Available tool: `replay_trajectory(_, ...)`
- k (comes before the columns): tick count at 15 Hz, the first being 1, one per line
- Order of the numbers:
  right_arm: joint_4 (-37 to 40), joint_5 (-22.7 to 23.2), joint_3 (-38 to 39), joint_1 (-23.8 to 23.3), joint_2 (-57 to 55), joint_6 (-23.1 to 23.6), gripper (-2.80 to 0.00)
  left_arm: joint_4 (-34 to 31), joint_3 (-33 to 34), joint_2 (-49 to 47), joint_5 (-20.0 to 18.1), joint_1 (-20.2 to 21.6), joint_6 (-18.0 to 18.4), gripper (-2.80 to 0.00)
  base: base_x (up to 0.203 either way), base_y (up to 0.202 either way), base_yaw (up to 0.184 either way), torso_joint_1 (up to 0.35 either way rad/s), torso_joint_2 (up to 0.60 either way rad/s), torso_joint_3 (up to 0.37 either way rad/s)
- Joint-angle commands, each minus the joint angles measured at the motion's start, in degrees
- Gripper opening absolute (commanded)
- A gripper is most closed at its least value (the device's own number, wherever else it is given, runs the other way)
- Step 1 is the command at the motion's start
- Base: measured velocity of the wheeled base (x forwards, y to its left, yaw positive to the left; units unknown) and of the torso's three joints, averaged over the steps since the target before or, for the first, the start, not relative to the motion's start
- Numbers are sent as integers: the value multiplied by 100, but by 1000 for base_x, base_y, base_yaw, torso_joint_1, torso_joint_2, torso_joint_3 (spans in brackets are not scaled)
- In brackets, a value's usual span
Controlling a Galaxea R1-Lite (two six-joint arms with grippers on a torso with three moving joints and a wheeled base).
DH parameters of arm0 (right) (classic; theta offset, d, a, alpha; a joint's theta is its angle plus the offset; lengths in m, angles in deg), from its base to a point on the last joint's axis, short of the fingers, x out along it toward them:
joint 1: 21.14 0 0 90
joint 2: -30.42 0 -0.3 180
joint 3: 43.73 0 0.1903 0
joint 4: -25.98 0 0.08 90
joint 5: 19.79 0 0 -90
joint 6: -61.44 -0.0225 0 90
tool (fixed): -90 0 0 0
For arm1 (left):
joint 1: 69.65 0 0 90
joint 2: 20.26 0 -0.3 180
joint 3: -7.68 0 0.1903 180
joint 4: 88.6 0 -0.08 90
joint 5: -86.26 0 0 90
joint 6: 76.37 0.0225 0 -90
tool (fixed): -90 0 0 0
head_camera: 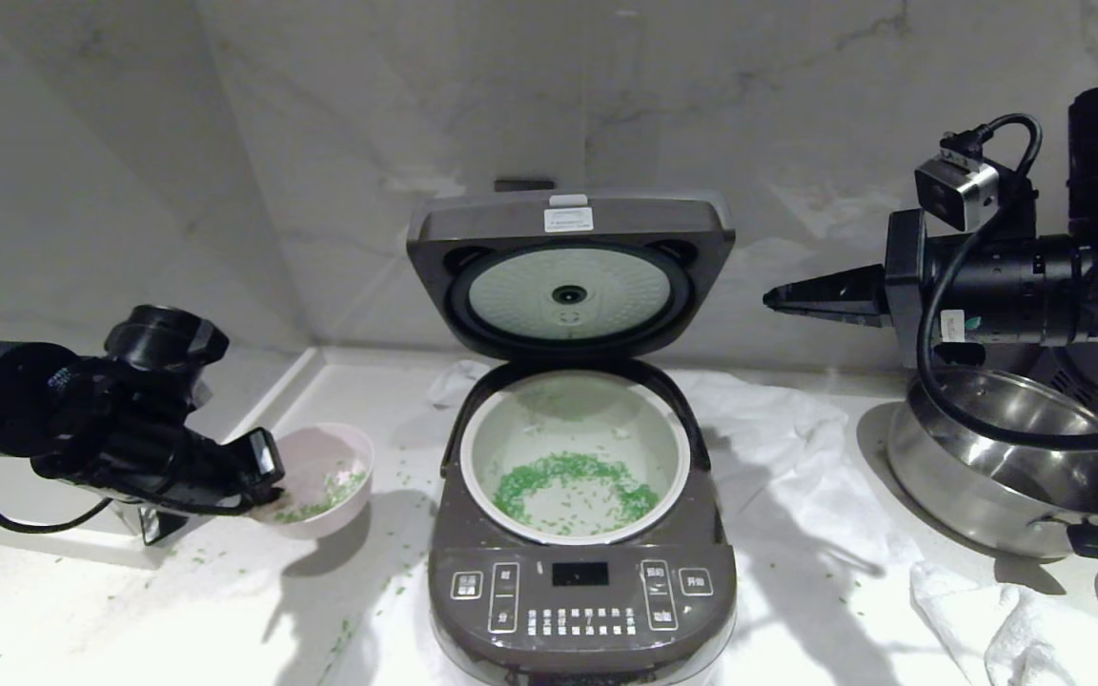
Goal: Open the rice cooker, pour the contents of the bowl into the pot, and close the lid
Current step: Pour the water from the bowl into the rice cooker
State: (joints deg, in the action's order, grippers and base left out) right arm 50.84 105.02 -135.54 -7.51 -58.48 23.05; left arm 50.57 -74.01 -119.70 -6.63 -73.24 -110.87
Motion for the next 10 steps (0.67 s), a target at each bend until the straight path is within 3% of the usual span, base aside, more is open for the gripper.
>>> replay_trajectory(1,1,26,-89,162,-160,-20,-280,-11,-4,39,-1,-10,-22,-280,0,0,0,0,0,0)
replay_trajectory(10,126,35,-1523,244,-1184,16,-280,-476,-540,100,7,-225,-136,-280,0,0,0,0,0,0)
